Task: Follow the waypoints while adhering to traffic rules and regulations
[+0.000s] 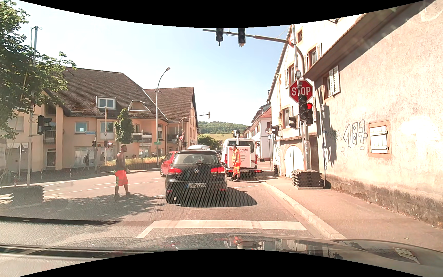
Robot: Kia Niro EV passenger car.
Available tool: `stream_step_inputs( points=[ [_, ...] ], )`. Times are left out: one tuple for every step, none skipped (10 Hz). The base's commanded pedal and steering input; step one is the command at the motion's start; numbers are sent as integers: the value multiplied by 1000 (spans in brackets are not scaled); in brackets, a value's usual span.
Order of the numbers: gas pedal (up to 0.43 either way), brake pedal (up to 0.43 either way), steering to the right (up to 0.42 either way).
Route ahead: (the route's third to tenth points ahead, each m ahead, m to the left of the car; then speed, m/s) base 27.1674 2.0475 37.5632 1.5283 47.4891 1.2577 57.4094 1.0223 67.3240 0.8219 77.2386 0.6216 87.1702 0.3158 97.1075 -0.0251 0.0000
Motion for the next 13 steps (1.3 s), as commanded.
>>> stream_step_inputs(
  points=[
    [0,256,-6],
    [0,256,-6],
    [0,256,-6],
    [0,256,-6],
    [0,256,-6],
    [0,256,-6],
    [0,256,-6],
    [0,262,-6],
    [0,262,-6],
    [0,262,-6],
    [0,256,-6],
    [0,256,-6],
    [0,262,-6]
  ],
)
